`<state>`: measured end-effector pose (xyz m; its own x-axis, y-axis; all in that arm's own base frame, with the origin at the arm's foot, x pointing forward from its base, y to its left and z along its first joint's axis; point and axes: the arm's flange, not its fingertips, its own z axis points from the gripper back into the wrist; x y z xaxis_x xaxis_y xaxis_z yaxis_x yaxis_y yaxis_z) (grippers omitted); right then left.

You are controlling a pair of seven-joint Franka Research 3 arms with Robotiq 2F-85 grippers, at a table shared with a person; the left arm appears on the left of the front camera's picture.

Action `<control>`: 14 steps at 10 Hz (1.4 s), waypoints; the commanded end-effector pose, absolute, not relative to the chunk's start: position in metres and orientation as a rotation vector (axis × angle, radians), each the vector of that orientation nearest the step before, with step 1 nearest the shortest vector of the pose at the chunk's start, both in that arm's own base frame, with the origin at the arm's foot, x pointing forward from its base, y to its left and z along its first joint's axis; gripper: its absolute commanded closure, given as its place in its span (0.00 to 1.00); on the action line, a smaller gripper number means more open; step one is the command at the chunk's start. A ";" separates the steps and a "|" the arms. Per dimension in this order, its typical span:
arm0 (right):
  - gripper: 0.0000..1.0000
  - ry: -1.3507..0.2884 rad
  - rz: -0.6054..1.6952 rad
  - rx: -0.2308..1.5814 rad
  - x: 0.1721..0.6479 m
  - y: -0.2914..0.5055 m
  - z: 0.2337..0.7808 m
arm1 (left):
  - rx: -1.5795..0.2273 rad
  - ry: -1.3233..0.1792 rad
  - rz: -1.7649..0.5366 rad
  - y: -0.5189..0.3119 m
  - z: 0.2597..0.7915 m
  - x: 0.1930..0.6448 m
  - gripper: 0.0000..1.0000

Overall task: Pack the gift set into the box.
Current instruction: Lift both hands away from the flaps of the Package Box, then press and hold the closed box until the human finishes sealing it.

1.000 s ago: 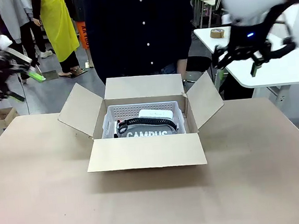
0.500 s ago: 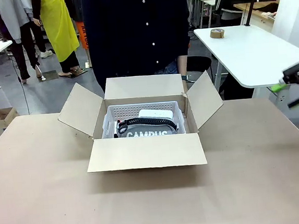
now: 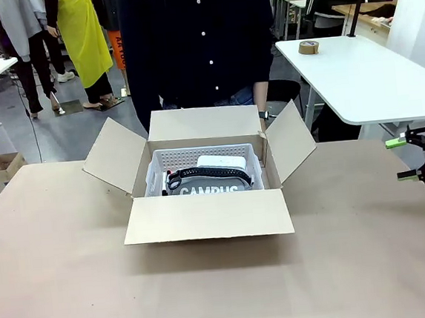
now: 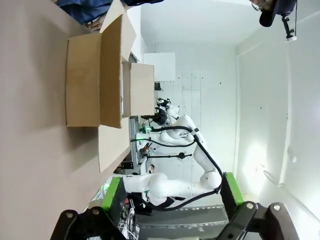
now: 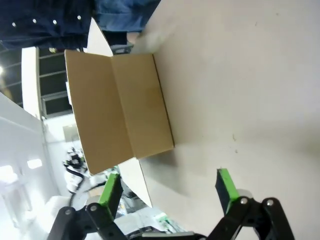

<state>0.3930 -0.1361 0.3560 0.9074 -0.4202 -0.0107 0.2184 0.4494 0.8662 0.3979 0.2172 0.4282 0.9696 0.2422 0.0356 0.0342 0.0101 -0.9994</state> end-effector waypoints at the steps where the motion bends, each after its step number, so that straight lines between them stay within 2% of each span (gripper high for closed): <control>1: 0.00 -0.225 -0.362 0.990 0.388 -0.139 0.371 | -1.545 -0.218 0.179 0.213 0.428 0.392 0.00; 14: 0.00 -0.225 -0.362 0.990 0.388 -0.139 0.371 | -1.545 -0.218 0.179 0.213 0.428 0.392 0.00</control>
